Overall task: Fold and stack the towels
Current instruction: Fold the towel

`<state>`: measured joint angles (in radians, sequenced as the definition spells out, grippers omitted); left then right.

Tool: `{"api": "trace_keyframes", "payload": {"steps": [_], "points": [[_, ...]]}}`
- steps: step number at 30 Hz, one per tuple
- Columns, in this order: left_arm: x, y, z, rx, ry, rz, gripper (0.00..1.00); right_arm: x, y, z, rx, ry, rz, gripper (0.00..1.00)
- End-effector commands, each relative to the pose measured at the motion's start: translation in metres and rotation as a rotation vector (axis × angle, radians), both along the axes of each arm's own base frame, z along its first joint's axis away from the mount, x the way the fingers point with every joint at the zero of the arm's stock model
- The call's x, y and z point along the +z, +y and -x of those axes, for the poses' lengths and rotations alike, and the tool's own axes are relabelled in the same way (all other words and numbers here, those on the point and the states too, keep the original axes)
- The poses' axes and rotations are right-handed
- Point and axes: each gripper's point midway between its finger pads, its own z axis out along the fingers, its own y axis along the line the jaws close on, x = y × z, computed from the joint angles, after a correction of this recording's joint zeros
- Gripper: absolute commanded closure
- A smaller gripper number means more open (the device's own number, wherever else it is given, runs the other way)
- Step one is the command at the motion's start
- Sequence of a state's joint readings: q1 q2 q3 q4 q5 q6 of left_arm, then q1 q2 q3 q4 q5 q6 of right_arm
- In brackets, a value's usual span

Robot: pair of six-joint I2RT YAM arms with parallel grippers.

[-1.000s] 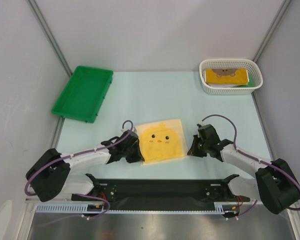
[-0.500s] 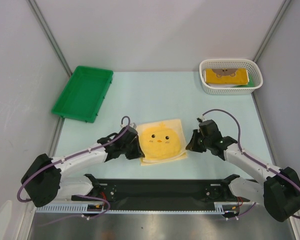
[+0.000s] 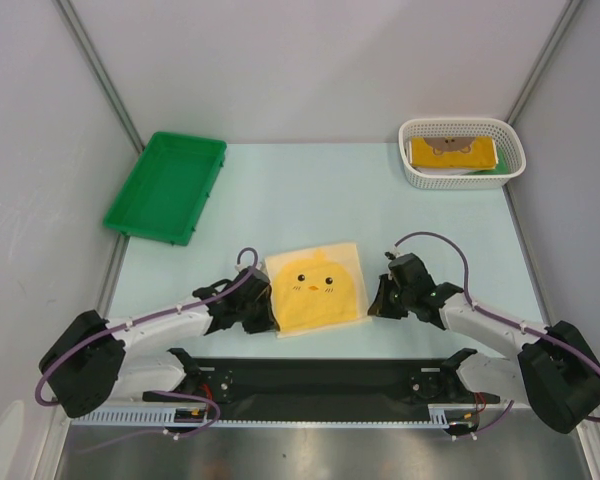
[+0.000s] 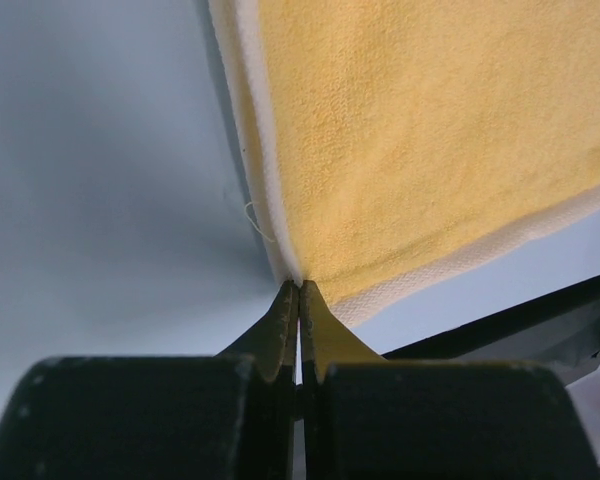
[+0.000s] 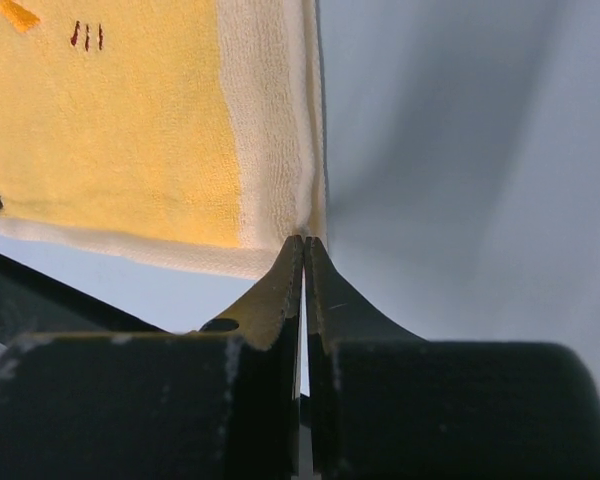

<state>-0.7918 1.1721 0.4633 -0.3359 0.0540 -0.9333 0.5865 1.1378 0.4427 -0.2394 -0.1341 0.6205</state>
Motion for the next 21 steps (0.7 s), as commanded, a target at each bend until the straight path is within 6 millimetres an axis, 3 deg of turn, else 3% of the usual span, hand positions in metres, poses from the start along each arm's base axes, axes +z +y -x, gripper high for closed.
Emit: {"api": "trace_keyframes", "payload": {"steps": [1, 3, 7, 11, 15, 18, 19, 21], "points": [[0.000, -0.002, -0.004, -0.016, -0.031, -0.005, 1.00, 0.004, 0.003, -0.007, -0.008, -0.037, 0.000, 1.00], [0.000, 0.000, -0.004, -0.016, -0.029, -0.016, 0.99, 0.002, 0.002, -0.005, -0.007, -0.028, 0.001, 1.00], [0.003, 0.003, -0.003, -0.026, -0.024, -0.036, 0.74, 0.003, 0.001, -0.002, -0.022, -0.013, 0.005, 0.79], [0.019, 0.004, -0.008, -0.036, -0.040, -0.066, 0.61, 0.019, -0.005, -0.003, -0.049, -0.026, 0.022, 0.68], [0.060, 0.011, -0.045, 0.000, -0.174, -0.134, 0.53, 0.049, 0.004, -0.018, -0.044, -0.078, -0.004, 0.68], [0.080, 0.009, -0.075, -0.018, -0.248, -0.110, 0.53, 0.061, 0.020, -0.028, 0.006, -0.113, -0.048, 0.71], [0.086, 0.004, -0.087, -0.035, -0.277, -0.068, 0.53, 0.056, 0.024, -0.030, 0.020, -0.101, -0.053, 0.71], [0.078, 0.002, -0.100, -0.044, -0.271, -0.058, 0.57, 0.057, 0.038, -0.035, 0.058, -0.117, -0.101, 0.71]]}}
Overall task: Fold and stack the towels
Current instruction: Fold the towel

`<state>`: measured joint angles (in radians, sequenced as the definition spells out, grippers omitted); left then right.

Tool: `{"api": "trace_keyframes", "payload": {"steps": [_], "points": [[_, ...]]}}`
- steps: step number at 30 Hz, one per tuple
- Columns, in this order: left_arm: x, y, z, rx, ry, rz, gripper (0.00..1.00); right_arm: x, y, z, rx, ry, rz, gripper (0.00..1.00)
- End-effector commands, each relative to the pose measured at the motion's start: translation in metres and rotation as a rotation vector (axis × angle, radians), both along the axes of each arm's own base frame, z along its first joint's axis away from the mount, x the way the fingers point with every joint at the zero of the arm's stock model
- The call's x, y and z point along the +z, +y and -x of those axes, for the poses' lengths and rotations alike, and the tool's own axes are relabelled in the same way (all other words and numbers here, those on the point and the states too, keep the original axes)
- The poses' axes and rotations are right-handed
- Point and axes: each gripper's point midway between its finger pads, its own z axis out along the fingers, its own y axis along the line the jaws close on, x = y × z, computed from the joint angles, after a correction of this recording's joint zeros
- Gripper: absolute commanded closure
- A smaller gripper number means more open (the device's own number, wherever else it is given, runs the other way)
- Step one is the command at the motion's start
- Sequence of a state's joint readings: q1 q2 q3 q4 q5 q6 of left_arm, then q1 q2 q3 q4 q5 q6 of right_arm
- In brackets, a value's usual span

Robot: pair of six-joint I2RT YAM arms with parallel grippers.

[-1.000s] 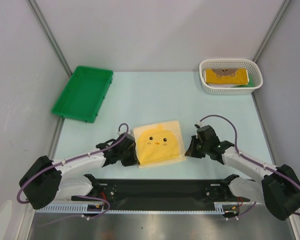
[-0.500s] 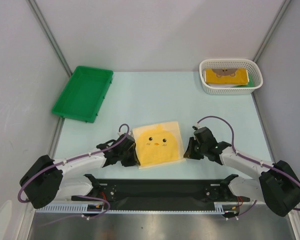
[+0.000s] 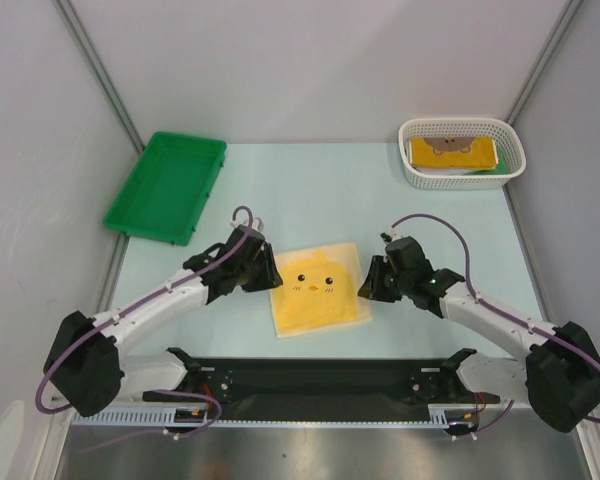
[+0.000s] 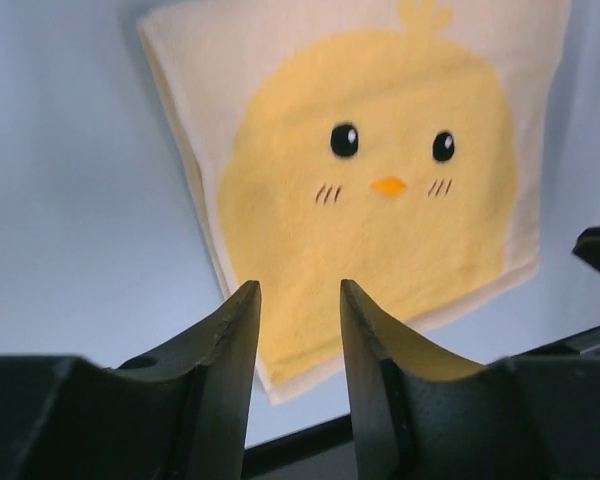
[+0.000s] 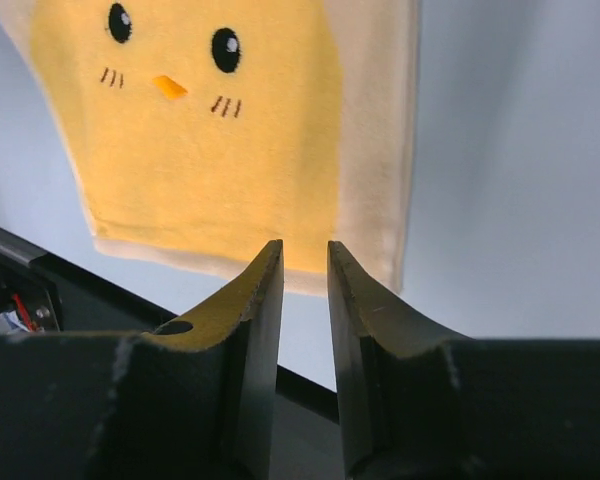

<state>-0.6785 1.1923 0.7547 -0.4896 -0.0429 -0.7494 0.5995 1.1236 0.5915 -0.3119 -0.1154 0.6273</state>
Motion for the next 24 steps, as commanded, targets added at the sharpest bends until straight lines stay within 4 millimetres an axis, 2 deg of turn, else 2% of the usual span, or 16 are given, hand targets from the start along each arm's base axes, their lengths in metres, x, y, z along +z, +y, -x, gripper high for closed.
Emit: {"api": "trace_keyframes", "payload": {"steps": [1, 6, 9, 13, 15, 16, 18, 20, 22, 24], "points": [[0.004, -0.004, -0.033, -0.067, -0.069, 0.017, 0.58, -0.002, 0.022, -0.009, 0.071, -0.008, -0.047, 0.72], [-0.034, -0.006, -0.058, -0.079, -0.007, 0.016, 0.60, -0.026, 0.024, -0.005, 0.062, 0.025, -0.053, 0.72], [-0.054, 0.001, -0.070, -0.054, 0.037, -0.025, 0.61, -0.036, 0.024, 0.002, 0.043, 0.031, -0.066, 0.72], [-0.072, 0.034, -0.085, 0.054, 0.096, -0.113, 0.62, -0.042, 0.030, 0.012, 0.035, 0.034, -0.070, 0.72], [-0.072, 0.043, -0.090, 0.077, 0.095, -0.136, 0.61, -0.047, 0.032, 0.018, 0.028, 0.028, -0.045, 0.72], [-0.076, 0.047, -0.092, 0.081, 0.107, -0.145, 0.61, -0.044, 0.037, 0.015, 0.011, 0.017, -0.067, 0.71], [-0.072, 0.048, -0.098, 0.074, 0.110, -0.156, 0.59, -0.048, 0.042, 0.019, 0.021, 0.036, -0.068, 0.71], [-0.066, 0.048, -0.101, 0.066, 0.106, -0.160, 0.58, -0.043, 0.045, 0.018, 0.034, 0.051, -0.049, 0.71], [-0.049, 0.051, -0.109, 0.076, 0.078, -0.182, 0.57, -0.027, 0.050, 0.009, 0.043, 0.043, -0.026, 0.67], [-0.024, 0.049, -0.117, 0.070, 0.035, -0.178, 0.55, -0.012, 0.052, -0.004, 0.070, 0.002, 0.001, 0.66]]}}
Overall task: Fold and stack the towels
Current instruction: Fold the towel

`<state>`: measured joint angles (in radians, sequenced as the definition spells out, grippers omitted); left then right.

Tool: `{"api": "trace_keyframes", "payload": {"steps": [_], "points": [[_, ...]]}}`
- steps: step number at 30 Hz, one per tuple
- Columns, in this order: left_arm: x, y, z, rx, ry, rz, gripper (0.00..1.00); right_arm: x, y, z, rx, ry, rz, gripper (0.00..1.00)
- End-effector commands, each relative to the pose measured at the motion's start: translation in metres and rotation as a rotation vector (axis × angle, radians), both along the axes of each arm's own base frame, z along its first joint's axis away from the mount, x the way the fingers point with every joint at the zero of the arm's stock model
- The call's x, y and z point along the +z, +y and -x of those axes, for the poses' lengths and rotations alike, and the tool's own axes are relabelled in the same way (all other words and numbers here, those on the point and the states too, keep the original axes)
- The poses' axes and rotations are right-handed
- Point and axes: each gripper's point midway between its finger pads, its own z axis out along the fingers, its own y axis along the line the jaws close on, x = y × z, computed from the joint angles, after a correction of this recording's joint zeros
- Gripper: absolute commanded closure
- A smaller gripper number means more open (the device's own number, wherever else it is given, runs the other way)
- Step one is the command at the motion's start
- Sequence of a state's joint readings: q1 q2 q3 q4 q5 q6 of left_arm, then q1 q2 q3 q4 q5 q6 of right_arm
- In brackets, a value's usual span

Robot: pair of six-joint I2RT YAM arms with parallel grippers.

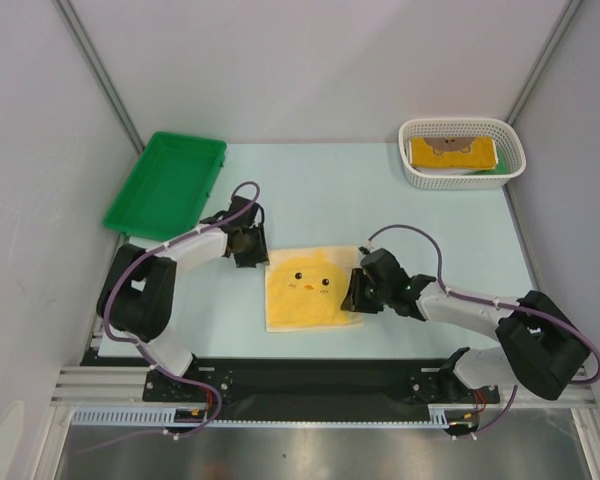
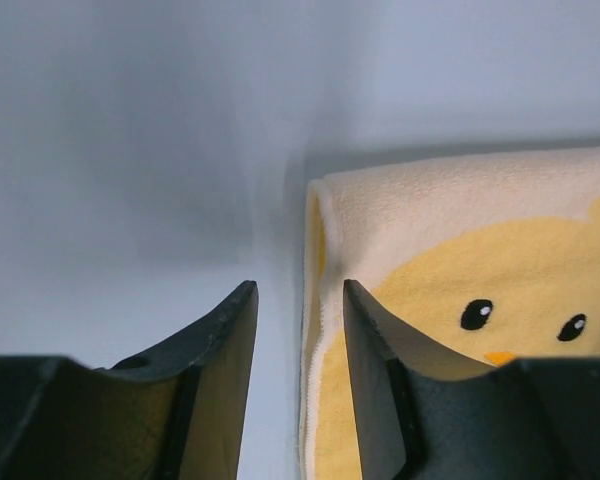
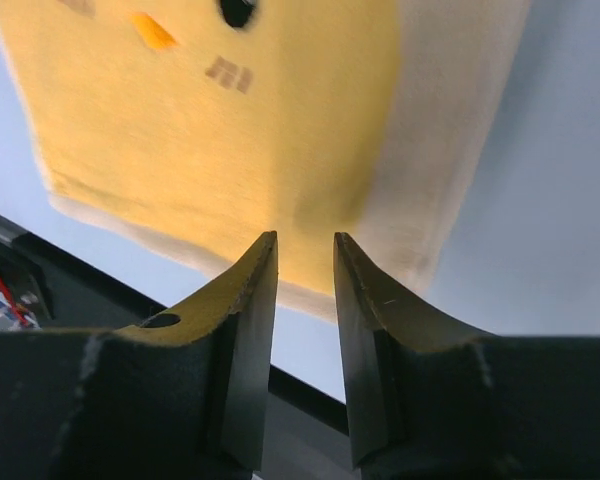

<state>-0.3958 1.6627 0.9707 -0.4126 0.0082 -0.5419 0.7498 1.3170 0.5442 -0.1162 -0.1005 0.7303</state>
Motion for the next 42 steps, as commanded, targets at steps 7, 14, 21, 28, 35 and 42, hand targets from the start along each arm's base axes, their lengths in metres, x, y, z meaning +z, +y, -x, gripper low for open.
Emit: {"api": "trace_keyframes", "payload": {"steps": [7, 14, 21, 28, 35, 42], "points": [[0.075, -0.063, -0.013, -0.249, -0.122, 0.299, 0.55, 0.050, 0.017, -0.090, 0.069, -0.118, -0.031, 0.69], [0.022, -0.064, -0.011, -0.234, -0.052, 0.286, 0.58, 0.022, 0.009, -0.138, 0.142, -0.110, -0.060, 0.75], [-0.004, -0.036, -0.039, -0.150, -0.044, 0.095, 0.59, -0.001, -0.007, -0.165, 0.132, -0.105, -0.036, 0.74], [0.004, -0.037, -0.048, -0.151, -0.052, 0.082, 0.58, -0.004, -0.011, -0.170, 0.161, -0.109, -0.034, 0.73], [0.010, -0.038, -0.057, -0.160, -0.071, 0.071, 0.58, -0.011, -0.016, -0.185, 0.175, -0.096, -0.006, 0.71], [-0.007, -0.029, -0.055, -0.154, -0.026, 0.026, 0.58, -0.019, -0.016, -0.188, 0.193, -0.073, 0.009, 0.70]]}}
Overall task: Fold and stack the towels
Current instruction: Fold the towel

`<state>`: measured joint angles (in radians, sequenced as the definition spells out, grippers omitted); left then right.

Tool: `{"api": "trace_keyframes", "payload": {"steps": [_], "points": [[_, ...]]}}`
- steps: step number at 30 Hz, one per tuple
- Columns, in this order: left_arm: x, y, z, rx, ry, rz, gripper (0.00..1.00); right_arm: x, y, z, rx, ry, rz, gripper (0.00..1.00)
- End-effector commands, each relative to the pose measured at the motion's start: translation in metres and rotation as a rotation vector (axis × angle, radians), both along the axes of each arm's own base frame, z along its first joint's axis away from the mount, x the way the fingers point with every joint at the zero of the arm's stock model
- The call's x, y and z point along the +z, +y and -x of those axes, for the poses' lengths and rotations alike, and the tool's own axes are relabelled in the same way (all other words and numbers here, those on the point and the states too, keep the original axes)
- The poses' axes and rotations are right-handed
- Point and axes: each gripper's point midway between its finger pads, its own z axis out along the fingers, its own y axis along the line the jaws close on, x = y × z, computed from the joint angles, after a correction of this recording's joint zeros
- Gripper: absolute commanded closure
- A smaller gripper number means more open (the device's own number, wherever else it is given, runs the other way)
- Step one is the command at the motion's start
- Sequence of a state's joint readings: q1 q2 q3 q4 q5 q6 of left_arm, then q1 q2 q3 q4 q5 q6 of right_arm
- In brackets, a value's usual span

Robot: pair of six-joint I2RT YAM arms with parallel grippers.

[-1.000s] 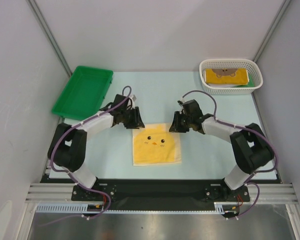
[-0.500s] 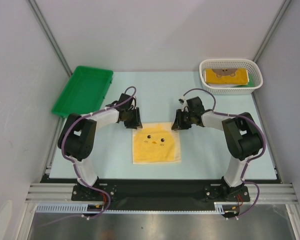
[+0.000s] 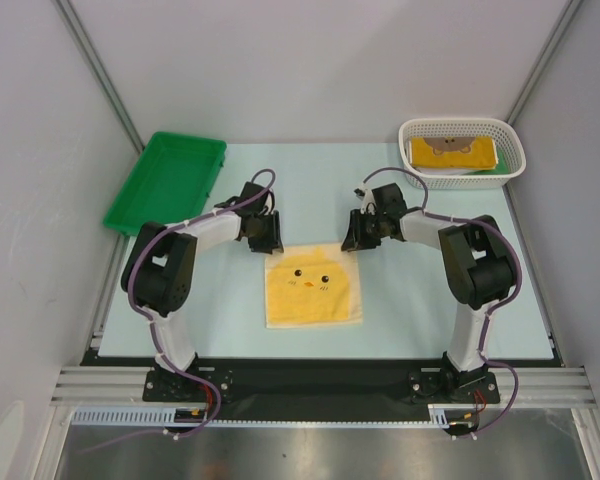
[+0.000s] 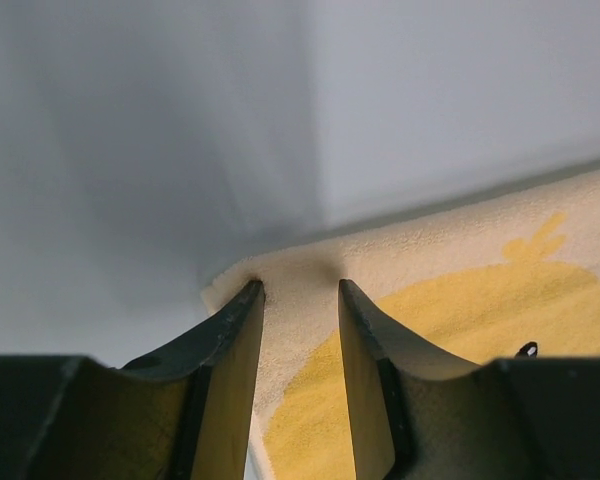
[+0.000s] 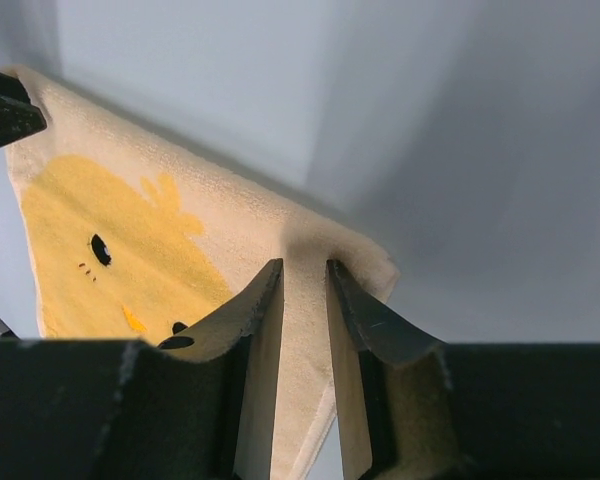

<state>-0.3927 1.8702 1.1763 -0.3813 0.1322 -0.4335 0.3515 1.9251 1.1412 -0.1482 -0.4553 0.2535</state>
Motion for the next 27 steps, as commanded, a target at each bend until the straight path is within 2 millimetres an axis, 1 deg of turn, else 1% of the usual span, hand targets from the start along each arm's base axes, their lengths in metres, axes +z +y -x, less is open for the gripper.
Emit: {"api": "trace_keyframes", "payload": {"steps": [1, 4, 6, 7, 8, 9, 11, 14, 15, 16, 18, 19, 20, 21, 22, 23, 25, 26, 27], "points": [[-0.001, 0.008, -0.008, -0.003, -0.015, -0.047, 0.58, -0.013, -0.009, -0.005, 0.007, 0.000, 0.057, 0.70], [0.003, 0.014, -0.010, 0.005, -0.019, -0.077, 0.58, -0.019, -0.017, -0.003, -0.001, 0.011, 0.083, 0.70], [0.016, 0.017, -0.014, 0.004, -0.038, -0.092, 0.57, -0.020, -0.024, -0.002, -0.009, 0.013, 0.102, 0.69], [0.021, 0.018, -0.015, 0.005, -0.045, -0.094, 0.57, -0.018, -0.026, -0.003, -0.011, 0.011, 0.102, 0.68], [0.030, 0.018, -0.020, 0.005, -0.064, -0.092, 0.56, -0.017, -0.027, -0.002, -0.012, 0.013, 0.099, 0.67], [0.036, 0.022, -0.020, 0.009, -0.065, -0.095, 0.56, -0.014, -0.029, -0.003, -0.012, 0.007, 0.093, 0.67], [0.046, 0.024, -0.024, 0.001, -0.086, -0.097, 0.56, 0.001, -0.030, -0.006, 0.000, -0.023, 0.062, 0.65], [0.053, 0.026, -0.027, -0.057, -0.113, -0.108, 0.55, 0.022, -0.027, -0.008, 0.039, -0.060, 0.038, 0.63], [0.052, 0.026, -0.029, -0.076, -0.116, -0.108, 0.54, 0.030, -0.025, -0.010, 0.066, -0.070, 0.037, 0.62], [0.052, 0.022, -0.028, -0.137, -0.127, -0.094, 0.54, 0.035, -0.025, -0.011, 0.078, -0.075, 0.038, 0.61], [0.047, 0.020, -0.028, -0.190, -0.130, -0.098, 0.54, 0.042, -0.024, -0.014, 0.107, -0.079, 0.044, 0.59], [0.039, 0.019, -0.027, -0.224, -0.114, -0.104, 0.54, 0.042, -0.025, -0.014, 0.137, -0.088, 0.057, 0.58], [0.037, 0.022, -0.029, -0.269, -0.125, -0.136, 0.53, 0.037, -0.025, -0.013, 0.149, -0.076, 0.066, 0.57], [0.034, 0.023, -0.029, -0.291, -0.117, -0.144, 0.53, 0.037, -0.026, -0.015, 0.145, -0.068, 0.076, 0.57], [0.030, 0.023, -0.029, -0.335, -0.114, -0.148, 0.54, 0.034, -0.028, -0.016, 0.191, -0.094, 0.100, 0.56], [0.028, 0.018, -0.029, -0.354, -0.101, -0.112, 0.54, 0.024, -0.031, -0.015, 0.200, -0.072, 0.112, 0.55], [0.028, 0.015, -0.032, -0.416, -0.108, -0.090, 0.55, 0.024, -0.030, -0.019, 0.240, -0.084, 0.111, 0.54], [0.027, 0.014, -0.032, -0.430, -0.104, -0.069, 0.55, 0.024, -0.027, -0.016, 0.269, -0.076, 0.082, 0.54], [0.028, 0.013, -0.032, -0.445, -0.103, -0.051, 0.55, 0.020, -0.026, -0.015, 0.285, -0.068, 0.077, 0.54]]}}
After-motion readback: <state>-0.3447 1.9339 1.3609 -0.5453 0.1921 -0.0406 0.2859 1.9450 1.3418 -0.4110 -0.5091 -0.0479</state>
